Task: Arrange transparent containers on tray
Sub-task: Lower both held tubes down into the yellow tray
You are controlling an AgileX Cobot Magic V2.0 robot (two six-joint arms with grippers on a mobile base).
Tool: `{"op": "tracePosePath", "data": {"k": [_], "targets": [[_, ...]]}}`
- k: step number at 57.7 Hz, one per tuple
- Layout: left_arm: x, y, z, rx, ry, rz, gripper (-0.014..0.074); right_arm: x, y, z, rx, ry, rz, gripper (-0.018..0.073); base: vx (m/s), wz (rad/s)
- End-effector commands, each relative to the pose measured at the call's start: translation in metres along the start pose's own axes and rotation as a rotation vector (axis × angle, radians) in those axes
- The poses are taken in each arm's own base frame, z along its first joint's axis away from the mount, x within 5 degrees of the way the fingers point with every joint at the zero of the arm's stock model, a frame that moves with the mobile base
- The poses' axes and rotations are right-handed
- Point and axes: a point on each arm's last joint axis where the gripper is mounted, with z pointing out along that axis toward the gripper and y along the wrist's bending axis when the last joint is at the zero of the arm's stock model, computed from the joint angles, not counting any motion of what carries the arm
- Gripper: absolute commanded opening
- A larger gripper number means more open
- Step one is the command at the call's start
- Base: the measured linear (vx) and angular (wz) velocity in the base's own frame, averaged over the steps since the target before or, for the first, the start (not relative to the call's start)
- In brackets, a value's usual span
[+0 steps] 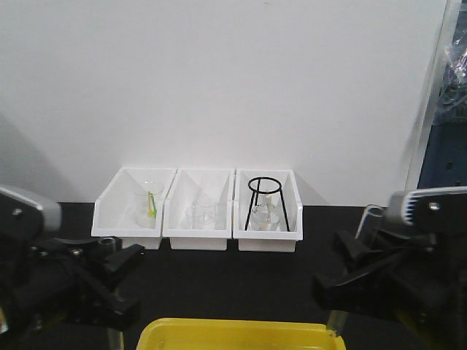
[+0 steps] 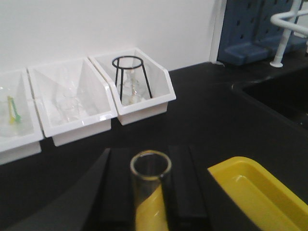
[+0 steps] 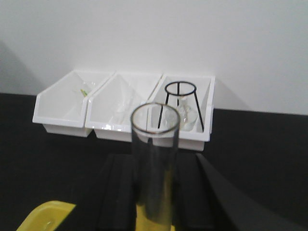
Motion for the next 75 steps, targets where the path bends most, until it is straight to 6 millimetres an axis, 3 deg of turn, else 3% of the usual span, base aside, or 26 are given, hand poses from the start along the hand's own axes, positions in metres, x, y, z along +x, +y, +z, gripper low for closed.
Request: {"op": "tracePosePath", "data": {"k": [1,16,32,43,75], "targets": [[-0.019,-0.007,0.014,0.041,-0.094,-0.045,0.0139,-0.009,0.008,0.018,0.008,0.027,0.05,0.0241,0.0,0.0],[0.012,-0.004,0.062,0.013,0.065,-0.136,0.0141,0.021,0.011,0.075,-0.09,0.192,0.18,0.0251,0.0,0.0],[0.048,0.0,0.093,-0.014,0.189,-0.187,0.0146,0.069,0.016,0.115,-0.143,0.366,0.172,0.0251,0.0,0.0],[0.065,0.002,0.107,-0.021,0.232,-0.197,0.015,0.093,0.022,0.128,-0.164,0.443,0.164,0.0251,0.0,0.0],[0.109,0.007,0.133,-0.061,0.35,-0.247,0.0189,0.137,0.022,0.149,-0.129,0.573,0.136,0.0251,0.0,0.0]]}}
